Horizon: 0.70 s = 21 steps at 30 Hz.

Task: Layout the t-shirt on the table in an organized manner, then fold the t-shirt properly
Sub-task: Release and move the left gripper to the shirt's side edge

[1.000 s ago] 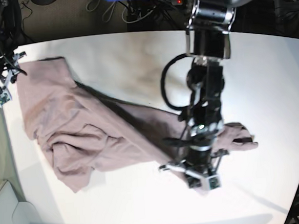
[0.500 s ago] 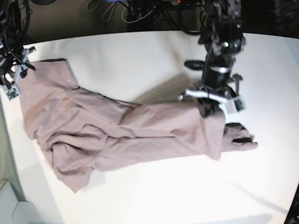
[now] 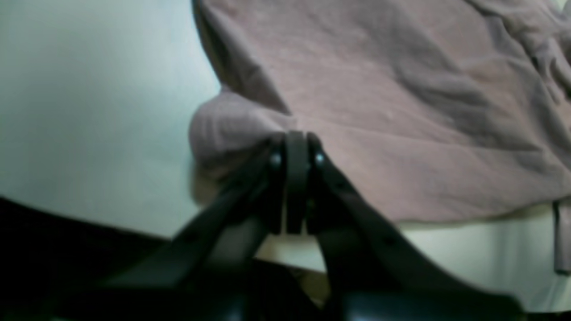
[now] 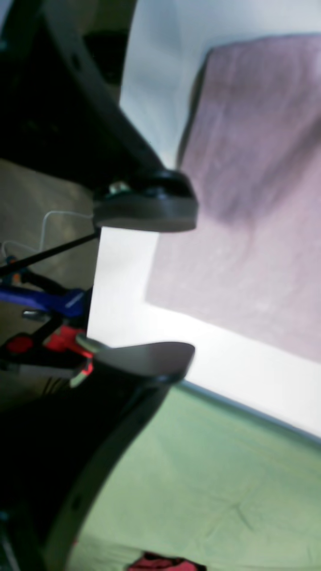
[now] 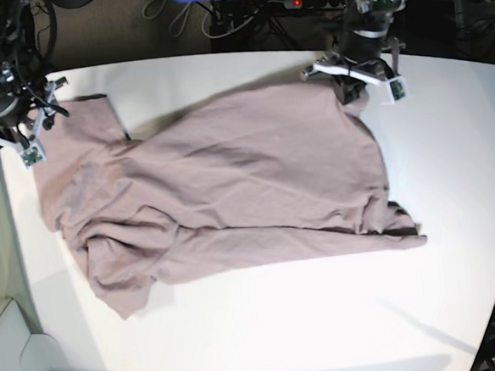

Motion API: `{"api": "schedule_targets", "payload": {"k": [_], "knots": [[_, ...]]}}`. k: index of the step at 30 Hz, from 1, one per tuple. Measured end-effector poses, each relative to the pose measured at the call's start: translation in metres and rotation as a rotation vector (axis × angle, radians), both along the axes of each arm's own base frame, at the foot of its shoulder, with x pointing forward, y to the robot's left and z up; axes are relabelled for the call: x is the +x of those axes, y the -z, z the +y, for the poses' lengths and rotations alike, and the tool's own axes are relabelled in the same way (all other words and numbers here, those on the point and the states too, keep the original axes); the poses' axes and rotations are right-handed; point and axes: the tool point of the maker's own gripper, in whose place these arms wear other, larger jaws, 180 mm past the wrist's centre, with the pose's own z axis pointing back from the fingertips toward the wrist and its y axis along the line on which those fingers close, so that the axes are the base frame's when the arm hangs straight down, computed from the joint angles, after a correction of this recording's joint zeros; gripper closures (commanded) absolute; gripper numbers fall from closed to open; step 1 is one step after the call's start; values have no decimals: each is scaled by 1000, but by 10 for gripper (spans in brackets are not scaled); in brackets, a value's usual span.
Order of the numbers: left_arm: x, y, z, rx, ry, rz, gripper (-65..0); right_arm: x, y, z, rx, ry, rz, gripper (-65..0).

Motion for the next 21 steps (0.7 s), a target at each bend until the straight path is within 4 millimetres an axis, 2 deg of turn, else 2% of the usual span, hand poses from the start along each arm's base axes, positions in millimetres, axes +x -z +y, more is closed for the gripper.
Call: {"api": "schedule_targets", "payload": {"k": [4,7,11,14,17,19,21], "knots": [[-16,10,-3,-10,12,68,-44,1,2,6,9,-17,2,-389],[-24,15,-7,-28,34,130,-136,1,2,6,10,-17,2,-389],[-27,16,-10,-98,25,169,-305,1,4,11,29,-11,0,-389],[-33,17,0,-152,-21,190,-388,0,4,11,26,-10,3,-389],[-35,16,16,-188,-51,198,-403,0,4,11,27,-10,3,-389],[-24,8,22,-224,-58,165,-392,0,4,10,25,-8,3,-389],[-3,-5,25,-270,-34,111,-373,0,5,13,33,-7,2,-389]]}}
